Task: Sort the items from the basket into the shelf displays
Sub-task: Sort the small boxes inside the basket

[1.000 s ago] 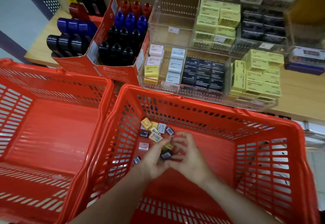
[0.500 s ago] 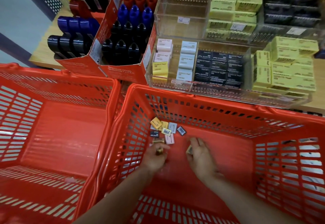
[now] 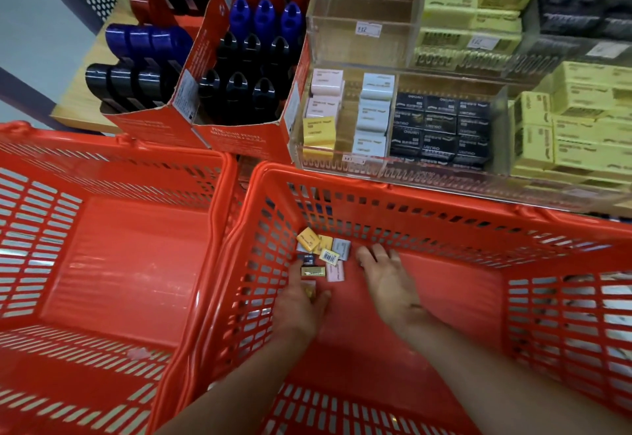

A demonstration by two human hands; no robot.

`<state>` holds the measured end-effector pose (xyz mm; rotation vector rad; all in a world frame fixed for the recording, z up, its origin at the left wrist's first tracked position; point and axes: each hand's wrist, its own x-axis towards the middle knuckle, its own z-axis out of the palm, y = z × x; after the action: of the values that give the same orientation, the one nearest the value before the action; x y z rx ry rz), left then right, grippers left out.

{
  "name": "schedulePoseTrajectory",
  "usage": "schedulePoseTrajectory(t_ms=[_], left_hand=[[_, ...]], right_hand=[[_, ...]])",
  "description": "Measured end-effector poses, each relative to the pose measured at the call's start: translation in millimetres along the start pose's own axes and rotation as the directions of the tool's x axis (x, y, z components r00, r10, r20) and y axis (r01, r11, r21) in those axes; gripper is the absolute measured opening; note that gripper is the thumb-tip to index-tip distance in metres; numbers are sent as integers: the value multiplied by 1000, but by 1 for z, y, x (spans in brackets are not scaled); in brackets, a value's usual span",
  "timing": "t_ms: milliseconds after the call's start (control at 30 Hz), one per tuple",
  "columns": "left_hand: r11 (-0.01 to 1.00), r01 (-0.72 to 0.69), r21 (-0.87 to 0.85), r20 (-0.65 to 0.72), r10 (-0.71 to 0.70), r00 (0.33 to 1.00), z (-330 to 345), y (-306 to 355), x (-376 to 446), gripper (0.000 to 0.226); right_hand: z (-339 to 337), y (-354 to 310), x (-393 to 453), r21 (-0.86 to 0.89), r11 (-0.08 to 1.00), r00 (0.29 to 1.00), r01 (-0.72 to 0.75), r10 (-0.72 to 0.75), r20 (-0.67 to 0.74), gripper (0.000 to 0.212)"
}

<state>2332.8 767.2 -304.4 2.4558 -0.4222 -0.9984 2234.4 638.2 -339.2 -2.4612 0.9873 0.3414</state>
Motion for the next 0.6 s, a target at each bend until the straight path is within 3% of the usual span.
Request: schedulePoseTrajectory(t_ms=[67, 167, 300, 467, 600], left_hand=[[992, 64, 109, -6, -64, 998, 0, 6, 4, 67], [987, 65, 150, -30, -61, 998, 0, 14, 10, 57], [953, -23, 303, -18, 30, 999, -1, 23, 15, 39], [902, -26, 431, -22, 39, 999, 2, 21, 11, 31], [926, -33, 377, 2, 35, 999, -1, 22, 10, 24]], right_hand=[[-3, 3, -3, 171, 985, 998, -22, 31, -51, 28], [-12, -1, -4, 416, 909, 985, 1, 70, -155, 30], [-15, -20, 2, 381, 916, 981, 125, -57, -184, 31], [-6, -43, 14, 250, 968, 998, 10, 5, -60, 35], [-8, -36, 16, 184, 982, 999, 31, -28, -16, 30]])
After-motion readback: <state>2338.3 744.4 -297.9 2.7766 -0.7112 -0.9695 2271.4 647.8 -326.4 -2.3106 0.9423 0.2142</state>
